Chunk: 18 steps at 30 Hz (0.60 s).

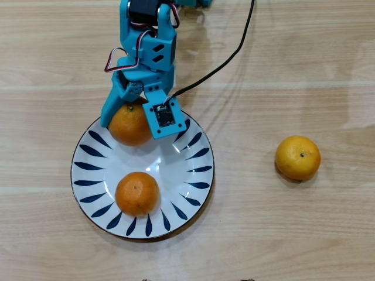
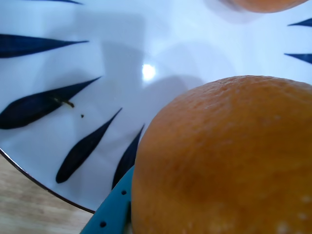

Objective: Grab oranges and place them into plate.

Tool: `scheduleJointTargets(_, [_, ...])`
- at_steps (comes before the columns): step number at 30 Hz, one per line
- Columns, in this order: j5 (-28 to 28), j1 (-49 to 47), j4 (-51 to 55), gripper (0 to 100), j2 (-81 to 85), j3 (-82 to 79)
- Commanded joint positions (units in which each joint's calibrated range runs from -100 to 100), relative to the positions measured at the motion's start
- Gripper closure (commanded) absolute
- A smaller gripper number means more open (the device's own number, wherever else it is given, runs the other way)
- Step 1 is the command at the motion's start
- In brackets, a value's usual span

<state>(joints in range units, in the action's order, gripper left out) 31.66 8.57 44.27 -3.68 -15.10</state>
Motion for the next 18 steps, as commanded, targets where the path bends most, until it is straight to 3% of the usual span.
scheduleJointTargets(1, [0.7, 0.1, -1.4, 70, 1.1, 1.1])
scheduleJointTargets(5, [1.3, -0.5, -1.4, 58, 1.6, 0.9])
scheduleJointTargets(18, [3.0, -2.5, -1.3, 59, 2.8, 1.1])
